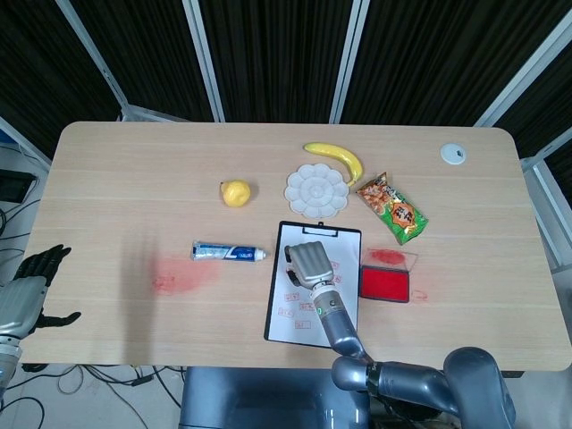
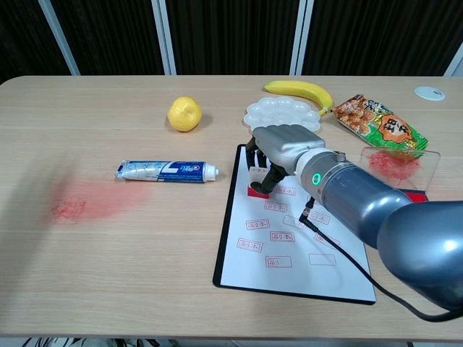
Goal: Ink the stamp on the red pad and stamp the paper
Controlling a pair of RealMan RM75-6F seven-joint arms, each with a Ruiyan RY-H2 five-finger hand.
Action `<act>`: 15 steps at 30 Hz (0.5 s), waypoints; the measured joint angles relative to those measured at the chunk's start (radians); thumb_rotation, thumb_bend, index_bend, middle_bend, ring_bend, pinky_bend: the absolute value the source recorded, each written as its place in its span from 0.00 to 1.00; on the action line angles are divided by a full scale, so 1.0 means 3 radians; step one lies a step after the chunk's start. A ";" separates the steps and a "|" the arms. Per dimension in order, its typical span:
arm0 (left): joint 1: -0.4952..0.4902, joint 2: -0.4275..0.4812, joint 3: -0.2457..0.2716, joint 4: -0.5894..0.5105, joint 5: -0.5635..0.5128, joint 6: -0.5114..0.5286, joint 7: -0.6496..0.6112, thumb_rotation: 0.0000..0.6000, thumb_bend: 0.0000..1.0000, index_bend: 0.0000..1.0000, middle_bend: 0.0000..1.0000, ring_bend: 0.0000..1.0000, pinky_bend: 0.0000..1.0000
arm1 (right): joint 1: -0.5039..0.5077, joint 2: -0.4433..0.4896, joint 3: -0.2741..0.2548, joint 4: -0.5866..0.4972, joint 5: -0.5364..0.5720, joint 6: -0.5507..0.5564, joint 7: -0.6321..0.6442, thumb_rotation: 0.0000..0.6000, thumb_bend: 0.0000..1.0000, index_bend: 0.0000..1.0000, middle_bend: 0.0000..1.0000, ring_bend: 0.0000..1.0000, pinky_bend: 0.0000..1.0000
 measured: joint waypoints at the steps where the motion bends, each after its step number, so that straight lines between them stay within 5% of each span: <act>1: 0.0000 0.0000 0.0000 0.0000 -0.0001 -0.0001 0.0000 1.00 0.01 0.00 0.00 0.00 0.00 | -0.0001 -0.0003 0.0001 0.0003 0.0000 -0.0001 0.0001 1.00 0.86 0.92 0.81 0.90 0.88; 15: -0.0004 0.0006 0.0000 -0.0004 -0.0012 -0.0012 -0.0007 1.00 0.02 0.00 0.00 0.00 0.00 | -0.0015 -0.0015 0.0006 0.0025 -0.0003 -0.0012 -0.0005 1.00 0.86 0.92 0.81 0.90 0.88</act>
